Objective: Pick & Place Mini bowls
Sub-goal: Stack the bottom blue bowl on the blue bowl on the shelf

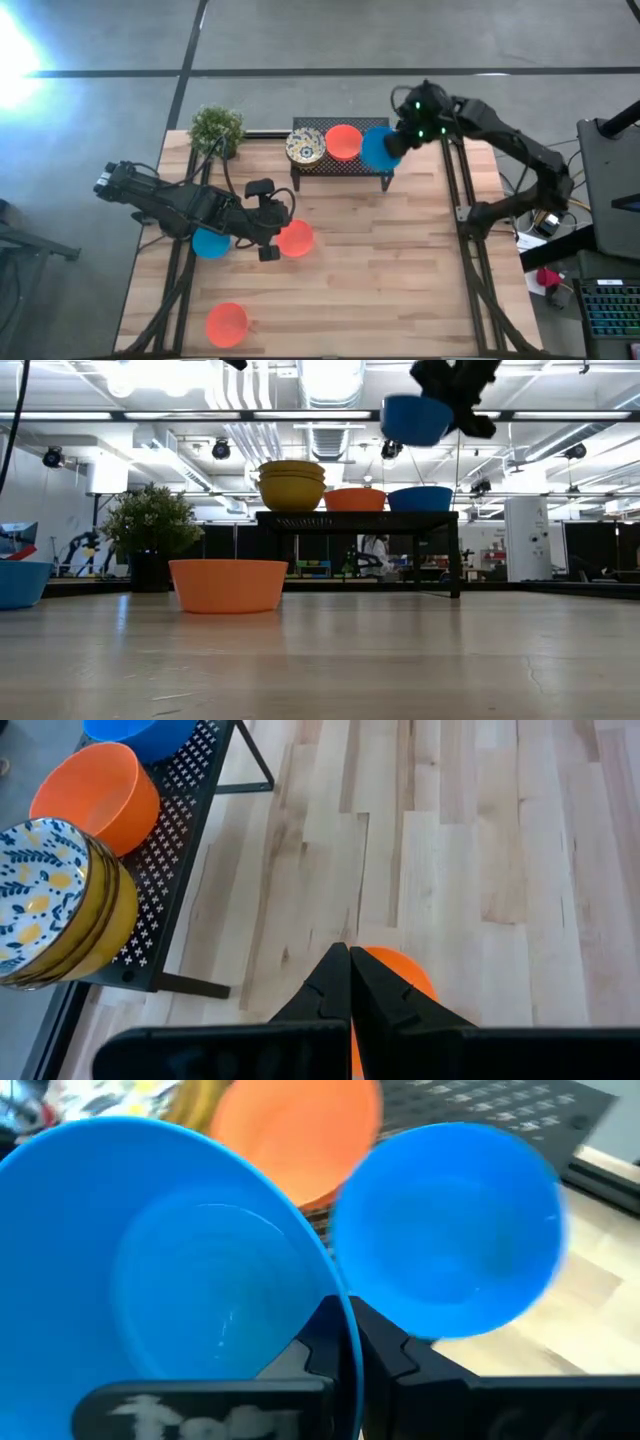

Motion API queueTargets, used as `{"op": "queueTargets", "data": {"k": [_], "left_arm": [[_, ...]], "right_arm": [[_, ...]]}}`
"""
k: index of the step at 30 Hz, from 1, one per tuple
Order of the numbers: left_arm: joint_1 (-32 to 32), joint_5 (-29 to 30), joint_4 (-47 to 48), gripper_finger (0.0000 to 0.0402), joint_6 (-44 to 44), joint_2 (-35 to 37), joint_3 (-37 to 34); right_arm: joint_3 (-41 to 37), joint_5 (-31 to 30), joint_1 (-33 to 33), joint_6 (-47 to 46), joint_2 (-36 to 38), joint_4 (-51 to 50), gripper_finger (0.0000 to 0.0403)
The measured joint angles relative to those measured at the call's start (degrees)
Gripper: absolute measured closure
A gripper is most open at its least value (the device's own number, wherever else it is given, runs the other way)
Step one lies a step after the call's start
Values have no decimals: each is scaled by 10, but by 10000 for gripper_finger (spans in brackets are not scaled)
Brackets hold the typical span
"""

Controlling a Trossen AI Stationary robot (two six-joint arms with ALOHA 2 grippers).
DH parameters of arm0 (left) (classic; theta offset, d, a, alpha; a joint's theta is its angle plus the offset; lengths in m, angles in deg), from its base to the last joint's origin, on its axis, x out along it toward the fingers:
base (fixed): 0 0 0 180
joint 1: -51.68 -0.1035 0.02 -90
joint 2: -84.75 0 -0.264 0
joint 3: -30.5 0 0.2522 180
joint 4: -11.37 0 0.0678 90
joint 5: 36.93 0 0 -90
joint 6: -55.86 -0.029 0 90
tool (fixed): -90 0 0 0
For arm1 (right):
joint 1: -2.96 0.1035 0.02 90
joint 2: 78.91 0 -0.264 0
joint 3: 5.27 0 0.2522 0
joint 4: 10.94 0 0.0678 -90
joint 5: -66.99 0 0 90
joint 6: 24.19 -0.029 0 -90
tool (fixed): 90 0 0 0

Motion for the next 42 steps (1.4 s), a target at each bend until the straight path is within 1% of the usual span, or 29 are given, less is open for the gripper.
{"op": "queueTargets", "data": {"k": [2, 6, 11, 17, 24, 42], "left_arm": [[0, 0, 0, 401, -4, 0, 0], [0, 0, -1, 402, -13, 0, 0], [0, 0, -1, 402, -15, 0, 0], [0, 0, -1, 402, -15, 0, 0], [0, 0, -1, 402, -14, 0, 0], [0, 0, -1, 402, -14, 0, 0]], "right_arm": [[0, 16, -43, 14, -12, 0, 395], [0, 18, -106, 39, -39, -3, 395], [1, 23, -146, 58, -72, -4, 394], [25, 25, -150, 85, -112, -6, 394], [40, 20, -150, 113, -147, -45, 394], [43, 17, -150, 111, -149, -45, 392]]}}
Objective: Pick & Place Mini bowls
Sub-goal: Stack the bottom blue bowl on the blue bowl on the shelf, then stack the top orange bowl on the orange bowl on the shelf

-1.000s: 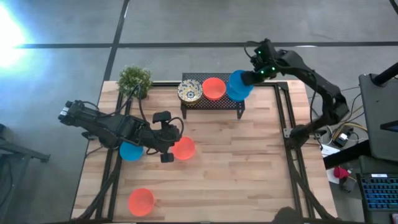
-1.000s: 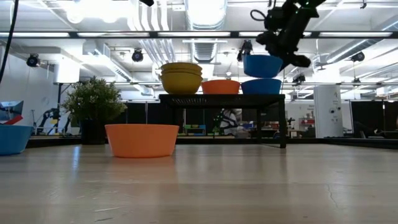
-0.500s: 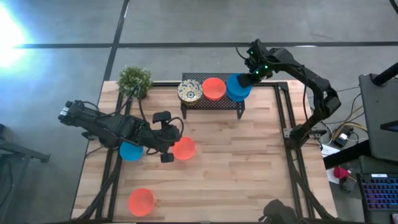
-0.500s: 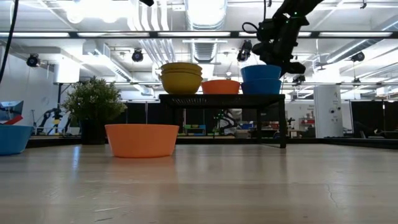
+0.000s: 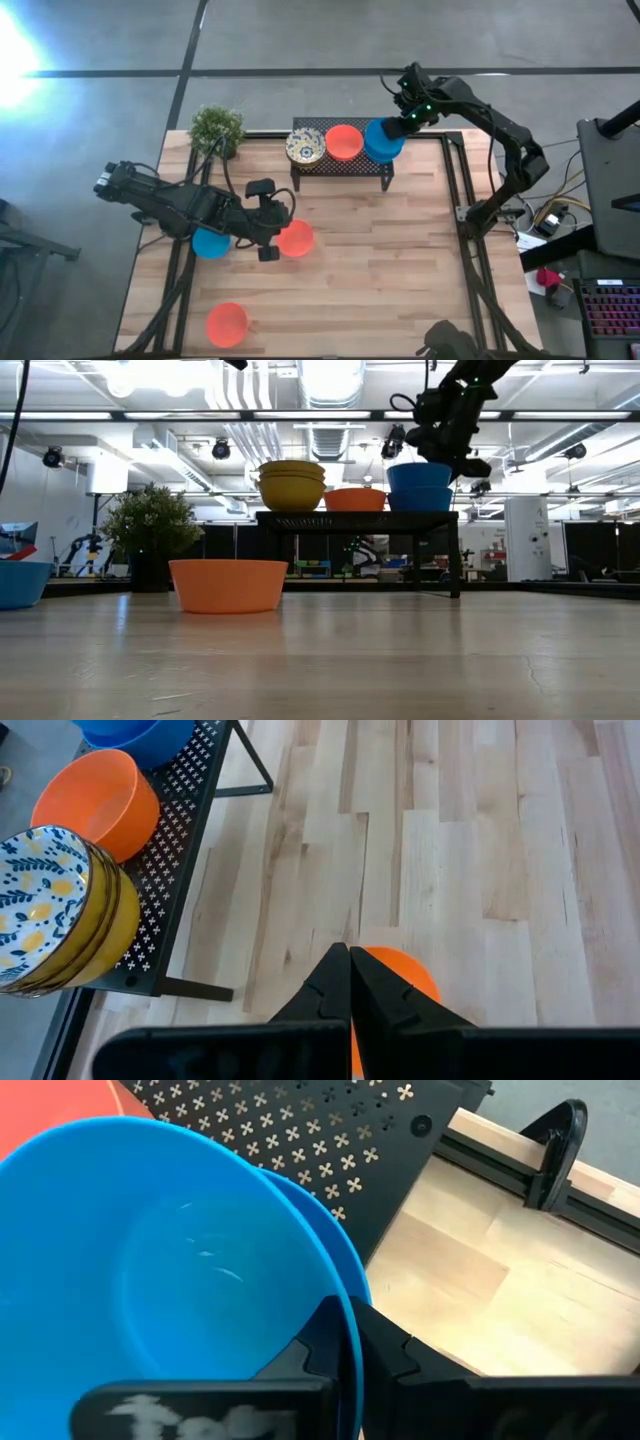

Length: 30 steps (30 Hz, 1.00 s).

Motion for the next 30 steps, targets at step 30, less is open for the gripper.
{"op": "queueTargets", "data": {"k": [30], "left_arm": [[0, 0, 0, 402, 12, 0, 0]], "right_arm": [[0, 1, 0, -6, 72, 37, 284]]}}
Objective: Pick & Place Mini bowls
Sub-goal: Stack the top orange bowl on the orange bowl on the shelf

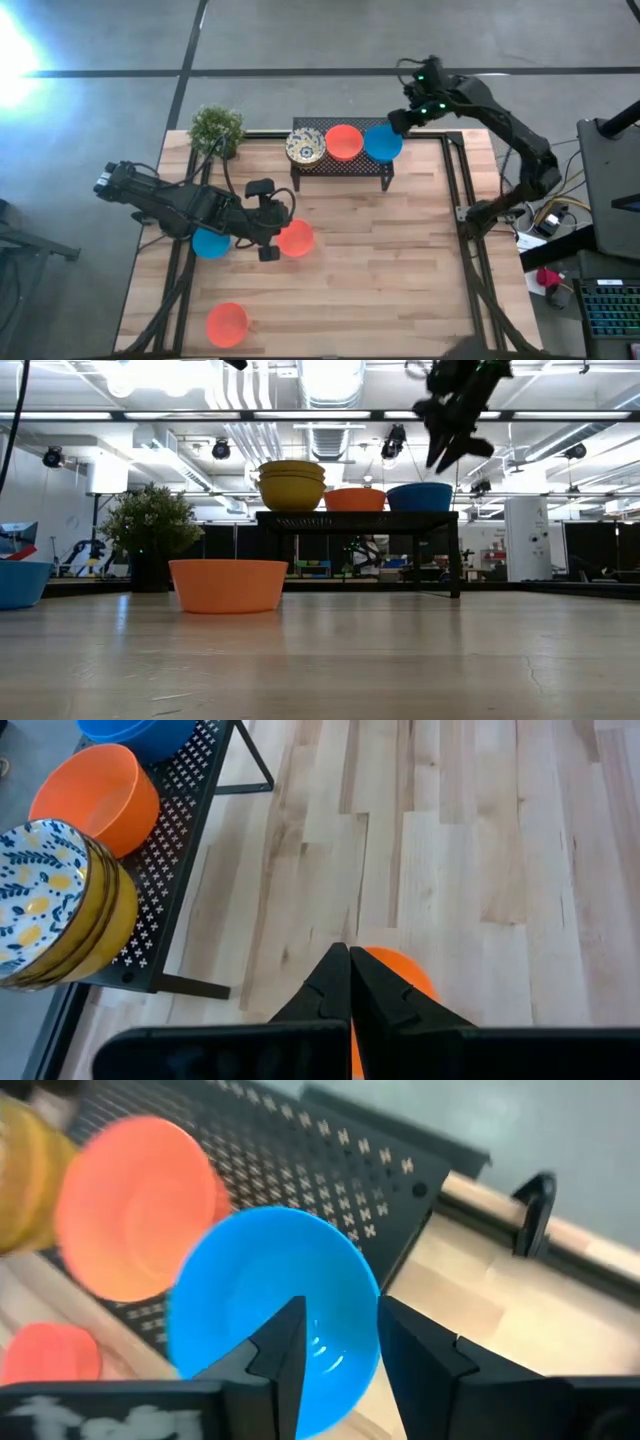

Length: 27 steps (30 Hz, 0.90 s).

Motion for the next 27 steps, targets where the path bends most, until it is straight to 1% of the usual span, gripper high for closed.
{"op": "queueTargets", "data": {"k": [5, 9, 13, 17, 20, 22, 25, 27], "left_arm": [[0, 0, 3, 402, 35, 0, 0], [0, 0, 29, 402, 82, 0, 0], [0, 19, 52, 402, 126, 0, 0], [0, 42, 62, 402, 156, 0, 0], [-1, 46, 63, 402, 169, 0, 0], [-1, 46, 62, 402, 170, 0, -3], [-1, 46, 63, 402, 171, 0, -13], [-2, 46, 62, 401, 181, 0, -21]], "right_arm": [[0, -2, 14, 18, 87, 21, 289], [-6, -2, 52, 27, 158, 53, 291], [-12, -2, 117, 28, 214, 62, 290], [-33, -2, 202, 41, 253, 86, 292], [-59, -4, 269, 42, 271, 113, 299], [-74, -17, 310, 43, 277, 128, 304], [-96, -43, 359, 43, 281, 142, 312], [-105, -48, 383, 43, 279, 143, 317]]}}
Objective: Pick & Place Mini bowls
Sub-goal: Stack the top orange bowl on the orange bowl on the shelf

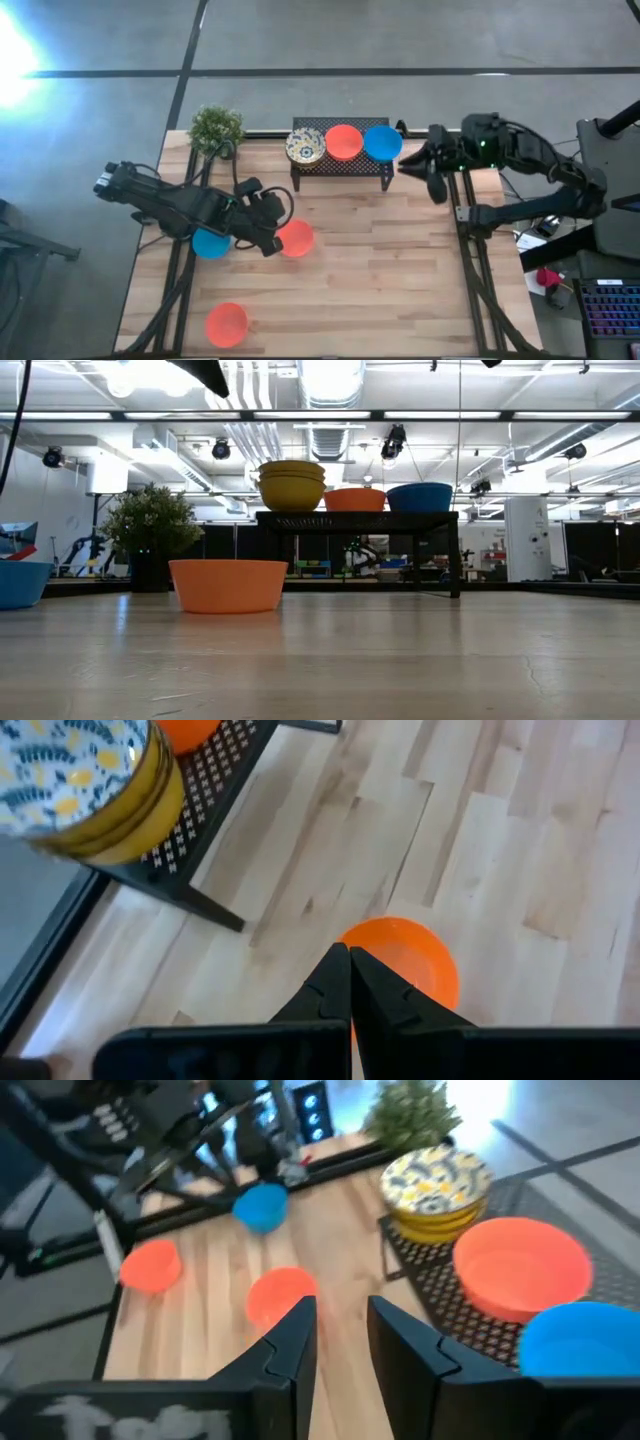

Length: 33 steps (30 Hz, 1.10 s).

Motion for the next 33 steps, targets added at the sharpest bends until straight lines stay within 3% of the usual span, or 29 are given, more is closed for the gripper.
{"op": "queueTargets", "data": {"k": [5, 16, 27, 33], "left_arm": [[-4, -12, 0, 383, 46, 0, -20], [-56, -73, -10, 294, 129, 0, -76], [-128, -78, -23, 289, 159, 0, -140], [-147, -139, -58, 289, 162, 0, -175]], "right_arm": [[-26, 0, 38, -5, -2, 9, 328], [-58, -1, 68, 9, -3, 32, 332], [-64, -1, 68, 108, -3, 32, 339], [-64, -1, 68, 152, -3, 32, 338]]}}
